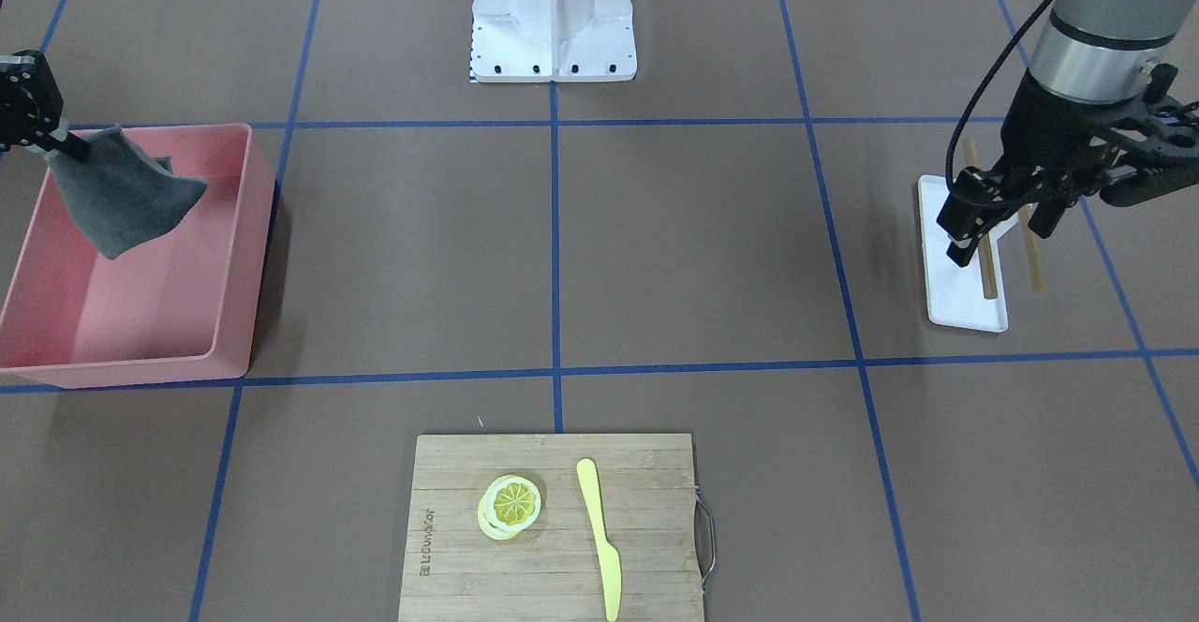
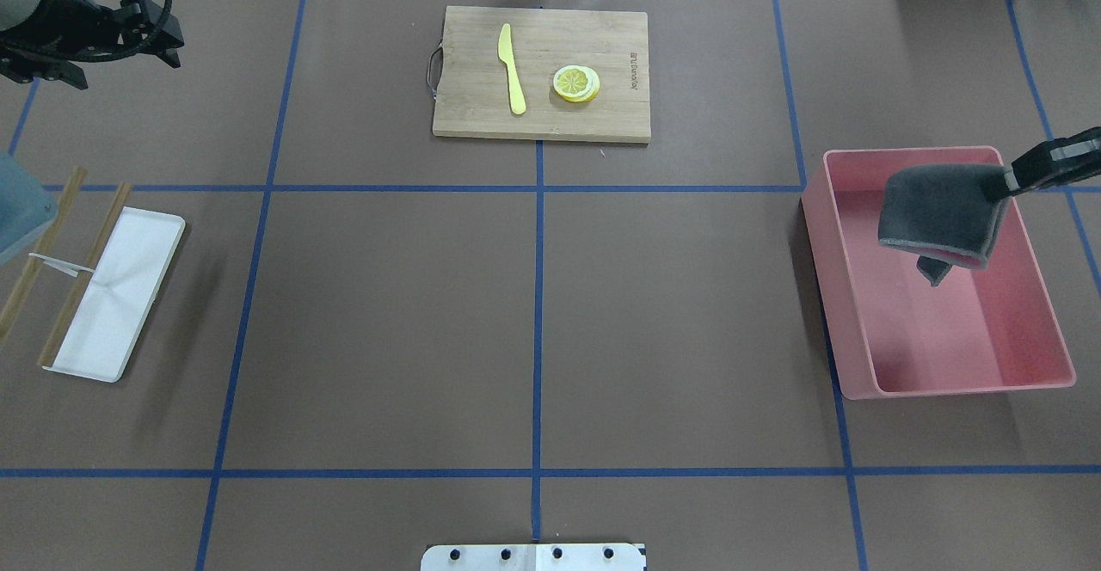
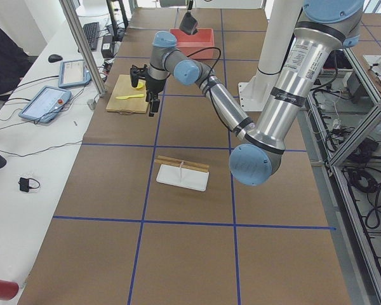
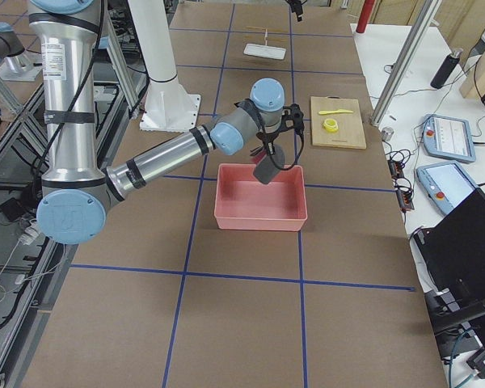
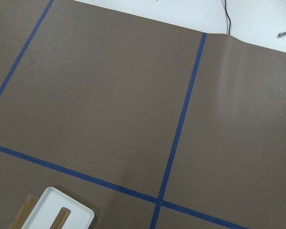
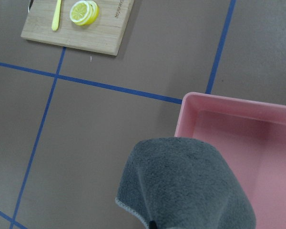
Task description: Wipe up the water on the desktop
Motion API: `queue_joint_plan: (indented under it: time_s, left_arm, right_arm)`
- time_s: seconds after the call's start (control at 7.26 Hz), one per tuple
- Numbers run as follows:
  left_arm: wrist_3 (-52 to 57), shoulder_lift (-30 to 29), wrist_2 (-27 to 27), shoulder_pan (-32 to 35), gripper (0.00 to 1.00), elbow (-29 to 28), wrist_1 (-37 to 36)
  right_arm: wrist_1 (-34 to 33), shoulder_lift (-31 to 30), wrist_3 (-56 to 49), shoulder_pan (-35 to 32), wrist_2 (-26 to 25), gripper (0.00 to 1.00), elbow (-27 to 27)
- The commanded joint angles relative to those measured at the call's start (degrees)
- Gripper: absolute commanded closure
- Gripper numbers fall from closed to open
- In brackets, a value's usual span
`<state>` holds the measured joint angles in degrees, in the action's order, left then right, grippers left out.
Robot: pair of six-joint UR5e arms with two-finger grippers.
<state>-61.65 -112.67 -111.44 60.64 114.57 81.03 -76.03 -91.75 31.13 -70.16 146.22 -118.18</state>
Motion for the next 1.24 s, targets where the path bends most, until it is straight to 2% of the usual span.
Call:
queue_joint_plan:
  time_s: [0.0, 0.41, 0.69, 0.83, 1.1]
  left_arm:
    - [0.04, -0.09, 0.00, -0.08, 0.02, -0.14, 0.00]
    - [0.13, -0.09, -0.87, 0.27, 0.02, 0.82, -0.26]
    - [6.07, 0.26, -9.02, 6.74, 0.02, 0.74, -1.05]
    - [13.50, 1.65, -11.40, 10.43, 0.02, 0.39, -2.36]
    - [35.17, 6.03, -14.31, 18.16, 0.02, 0.30, -6.48]
  right_arm:
    - [0.35, -2.90, 0.07, 2.30, -3.90, 0.01, -0.20]
    - [0.54, -6.33, 0.33, -1.45, -5.67, 0.00, 0.66]
    - [1.32, -7.30, 0.16, -2.79, -17.13, 0.00, 2.42]
    - [1.41, -7.73, 0.16, -2.96, -18.32, 0.00, 2.95]
    - [1.58, -8.78, 0.16, -3.14, -19.39, 0.00, 4.36]
